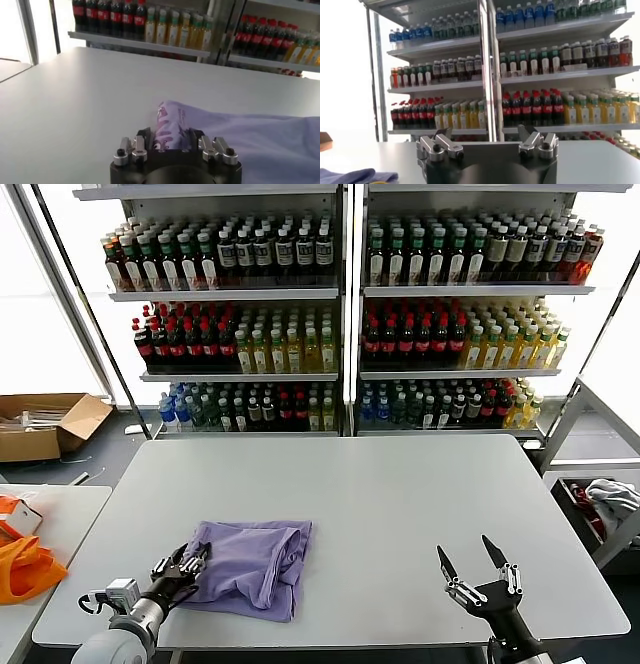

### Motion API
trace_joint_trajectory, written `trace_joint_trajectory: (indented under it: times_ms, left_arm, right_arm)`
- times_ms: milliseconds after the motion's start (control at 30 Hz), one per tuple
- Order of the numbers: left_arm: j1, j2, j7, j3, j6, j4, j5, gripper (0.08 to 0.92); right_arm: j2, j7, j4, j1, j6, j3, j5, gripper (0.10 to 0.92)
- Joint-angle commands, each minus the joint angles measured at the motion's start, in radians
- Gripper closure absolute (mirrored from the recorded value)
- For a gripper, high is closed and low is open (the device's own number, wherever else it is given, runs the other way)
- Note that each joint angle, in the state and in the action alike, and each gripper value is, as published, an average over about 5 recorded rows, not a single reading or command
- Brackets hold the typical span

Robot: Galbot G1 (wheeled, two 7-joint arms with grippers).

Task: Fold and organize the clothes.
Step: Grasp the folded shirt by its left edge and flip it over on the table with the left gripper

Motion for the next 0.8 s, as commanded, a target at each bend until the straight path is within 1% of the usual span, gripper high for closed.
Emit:
trace_joint_trajectory:
  times_ms: [33, 133, 200, 333, 433, 533, 633, 733, 800]
  left_arm:
    - [0.014, -0.015, -0.017, 0.007, -0.002, -0.048, -0.043, 0.561]
    - [0.036, -0.01, -0.02, -0.021, -0.024, -0.085, -0.041, 0.648]
    - [0.056, 0.006, -0.017, -0.067, -0.038, -0.119, -0.045, 0.709]
    - [0.087, 0.066, 0.01, -0.244, -0.043, -0.173, -0.067, 0.821]
    - [0.102, 0.128, 0.051, -0.402, -0.041, -0.157, -0.083, 0.887]
    - [0.123, 0.208, 0.104, -0.535, -0.039, -0.105, -0.109, 0.905]
    - [0.139, 0.283, 0.142, -0.615, -0.03, -0.052, -0.136, 0.905]
    - [0.141, 0.339, 0.158, -0.643, -0.018, -0.023, -0.149, 0.905]
    - [0.139, 0.355, 0.156, -0.626, -0.012, -0.032, -0.15, 0.905]
  right_arm:
    - [0.0, 0.001, 0.005, 0.001, 0.0, 0.003, 0.0, 0.203]
    - [0.001, 0.001, 0.007, 0.003, -0.001, 0.005, 0.003, 0.203]
    - [0.0, 0.001, 0.007, 0.002, -0.001, 0.008, 0.005, 0.203]
    - [-0.004, 0.001, 0.004, -0.001, 0.002, 0.014, 0.012, 0.203]
    - [-0.006, 0.001, -0.002, 0.003, 0.003, 0.013, 0.016, 0.203]
    - [-0.007, 0.002, -0.008, 0.012, 0.003, 0.006, 0.018, 0.203]
    - [-0.008, 0.003, -0.012, 0.023, 0.002, -0.003, 0.018, 0.203]
    - [-0.009, 0.004, -0.013, 0.029, 0.001, -0.009, 0.019, 0.203]
    - [-0.009, 0.004, -0.015, 0.031, 0.002, -0.011, 0.019, 0.203]
